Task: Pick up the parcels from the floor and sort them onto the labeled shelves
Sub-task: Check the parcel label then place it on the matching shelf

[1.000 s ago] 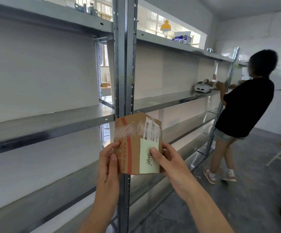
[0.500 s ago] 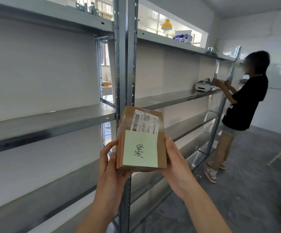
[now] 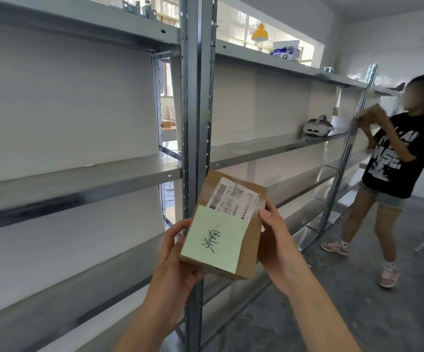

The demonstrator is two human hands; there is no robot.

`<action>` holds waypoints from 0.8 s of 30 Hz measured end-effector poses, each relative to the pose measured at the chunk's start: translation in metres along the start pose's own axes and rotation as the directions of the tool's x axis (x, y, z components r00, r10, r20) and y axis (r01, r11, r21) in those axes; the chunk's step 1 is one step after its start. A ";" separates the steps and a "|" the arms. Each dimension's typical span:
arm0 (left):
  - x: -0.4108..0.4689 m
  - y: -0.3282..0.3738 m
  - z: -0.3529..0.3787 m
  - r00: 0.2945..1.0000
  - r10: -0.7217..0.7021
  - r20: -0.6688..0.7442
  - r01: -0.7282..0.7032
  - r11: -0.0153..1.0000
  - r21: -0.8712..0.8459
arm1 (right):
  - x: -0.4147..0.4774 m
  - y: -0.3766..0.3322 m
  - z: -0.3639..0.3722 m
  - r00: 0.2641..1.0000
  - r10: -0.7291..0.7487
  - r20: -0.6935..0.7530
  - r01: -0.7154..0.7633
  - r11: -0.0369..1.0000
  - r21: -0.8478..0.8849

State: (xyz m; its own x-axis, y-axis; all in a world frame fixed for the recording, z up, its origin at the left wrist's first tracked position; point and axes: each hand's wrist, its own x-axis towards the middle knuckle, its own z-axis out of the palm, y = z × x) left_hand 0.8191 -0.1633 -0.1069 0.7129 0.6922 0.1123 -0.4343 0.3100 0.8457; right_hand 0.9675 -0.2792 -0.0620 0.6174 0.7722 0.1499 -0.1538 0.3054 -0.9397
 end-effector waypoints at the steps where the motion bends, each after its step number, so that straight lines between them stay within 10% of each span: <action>1: 0.000 0.001 -0.001 1.000 -0.005 -0.002 0.005 1.000 0.005 | 0.000 0.001 0.000 1.000 0.000 -0.012 0.001 1.000 0.003; 14: -0.006 -0.014 0.006 0.995 0.098 0.005 -0.097 0.991 -0.089 | 0.010 0.015 -0.004 0.998 -0.042 -0.044 0.050 0.976 0.210; 24: 0.003 -0.012 0.005 0.983 0.110 -0.149 -0.140 0.967 -0.211 | 0.006 0.018 -0.015 0.996 -0.085 0.026 0.086 0.996 -0.013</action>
State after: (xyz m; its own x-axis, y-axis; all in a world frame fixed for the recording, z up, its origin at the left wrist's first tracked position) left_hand 0.8289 -0.1683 -0.1145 0.5705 0.8117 0.1253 -0.6365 0.3405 0.6921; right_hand 0.9804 -0.2773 -0.0830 0.6082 0.7574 0.2374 -0.0900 0.3630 -0.9274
